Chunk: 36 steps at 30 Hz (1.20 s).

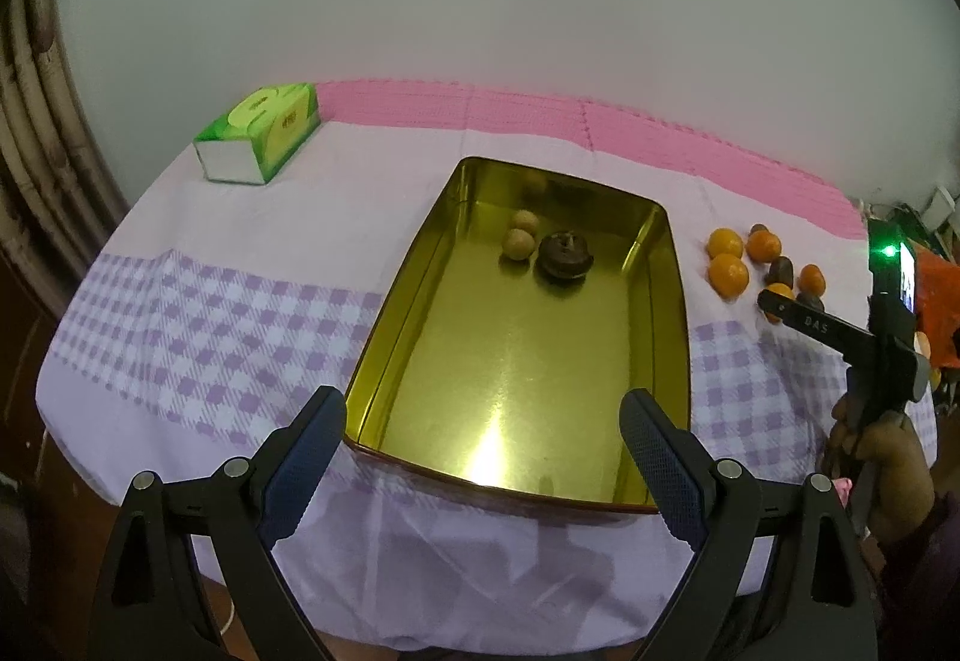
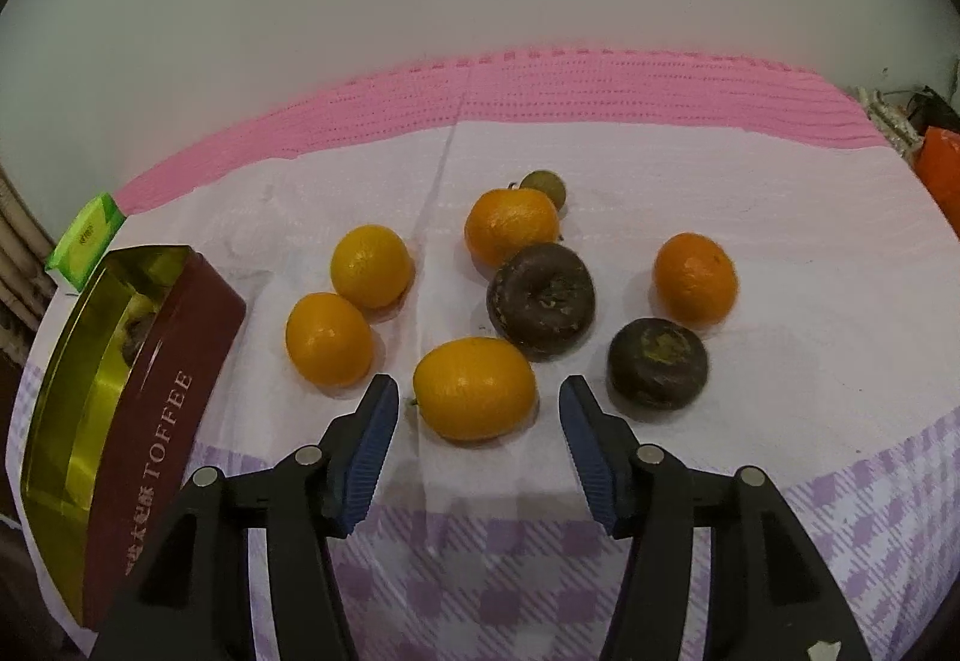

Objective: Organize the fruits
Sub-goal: 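Grasp a large orange from the cluster with the right gripper, then grasp another orange with the left gripper while the right gripper holds its orange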

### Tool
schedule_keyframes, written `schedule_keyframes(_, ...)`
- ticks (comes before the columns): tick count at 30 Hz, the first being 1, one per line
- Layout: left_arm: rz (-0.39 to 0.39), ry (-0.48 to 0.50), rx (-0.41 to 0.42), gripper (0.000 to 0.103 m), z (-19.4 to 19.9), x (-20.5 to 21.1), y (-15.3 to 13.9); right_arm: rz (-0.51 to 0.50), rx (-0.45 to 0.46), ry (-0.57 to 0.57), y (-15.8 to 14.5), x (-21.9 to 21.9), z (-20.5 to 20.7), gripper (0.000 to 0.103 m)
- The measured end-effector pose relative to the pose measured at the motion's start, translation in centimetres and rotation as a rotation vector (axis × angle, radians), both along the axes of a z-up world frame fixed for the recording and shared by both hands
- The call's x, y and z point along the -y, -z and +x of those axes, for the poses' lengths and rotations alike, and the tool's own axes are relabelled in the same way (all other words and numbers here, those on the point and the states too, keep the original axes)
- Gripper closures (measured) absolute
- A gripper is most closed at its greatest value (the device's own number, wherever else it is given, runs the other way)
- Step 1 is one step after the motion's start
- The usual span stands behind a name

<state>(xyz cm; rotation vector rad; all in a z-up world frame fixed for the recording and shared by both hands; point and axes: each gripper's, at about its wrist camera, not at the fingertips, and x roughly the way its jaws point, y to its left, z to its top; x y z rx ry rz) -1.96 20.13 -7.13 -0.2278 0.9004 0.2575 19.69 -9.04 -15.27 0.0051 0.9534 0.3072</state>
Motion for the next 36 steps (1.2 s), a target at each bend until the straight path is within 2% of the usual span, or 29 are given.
schedule_keyframes(1, 0.0, -0.002, 0.004, 0.011, 0.0, -0.1, 0.0, -0.007, -0.003, -0.003, 0.1, -0.1, 0.0, 0.063)
schedule_keyframes(5, 0.02, 0.008, 0.011, 0.011, -0.1, 0.1, 0.0, -0.018, 0.002, -0.013, 0.0, -0.3, -0.5, 0.064)
schedule_keyframes(9, 0.054, 0.06, 0.024, 0.011, 0.0, 0.9, -0.7, 0.023, 0.071, -0.032, -2.2, 1.2, -2.8, 0.064)
schedule_keyframes(13, 0.052, 0.146, 0.085, 0.011, 0.5, 2.6, -2.9, -0.013, 0.141, -0.016, -4.5, 5.1, -4.4, 0.064)
schedule_keyframes(15, 0.031, 0.213, 0.094, 0.011, 1.7, 3.8, -3.9, -0.055, 0.161, 0.007, -4.7, 7.3, -4.4, 0.064)
schedule_keyframes(18, 0.0, 0.307, 0.092, 0.011, 4.3, 6.0, -4.8, -0.092, 0.141, 0.08, -3.8, 11.7, -3.7, 0.064)
schedule_keyframes(22, -0.075, 0.408, 0.033, 0.011, 9.1, 9.3, -3.9, -0.084, 0.099, 0.181, -2.0, 16.6, -3.0, 0.064)
schedule_keyframes(24, -0.08, 0.429, 0.007, 0.011, 10.9, 10.6, -3.0, -0.067, 0.085, 0.209, -1.5, 17.7, -2.6, 0.064)
schedule_keyframes(28, -0.114, 0.468, -0.055, 0.011, 13.8, 12.3, -1.2, -0.06, 0.08, 0.218, -1.1, 18.8, -1.7, 0.064)
schedule_keyframes(32, -0.155, 0.494, -0.08, 0.011, 16.2, 13.2, 0.2, -0.038, 0.077, 0.236, -0.9, 19.4, -0.7, 0.064)
schedule_keyframes(36, -0.135, 0.516, -0.111, 0.011, 18.4, 14.3, 1.8, -0.03, 0.055, 0.236, -0.2, 19.5, -0.4, 0.064)
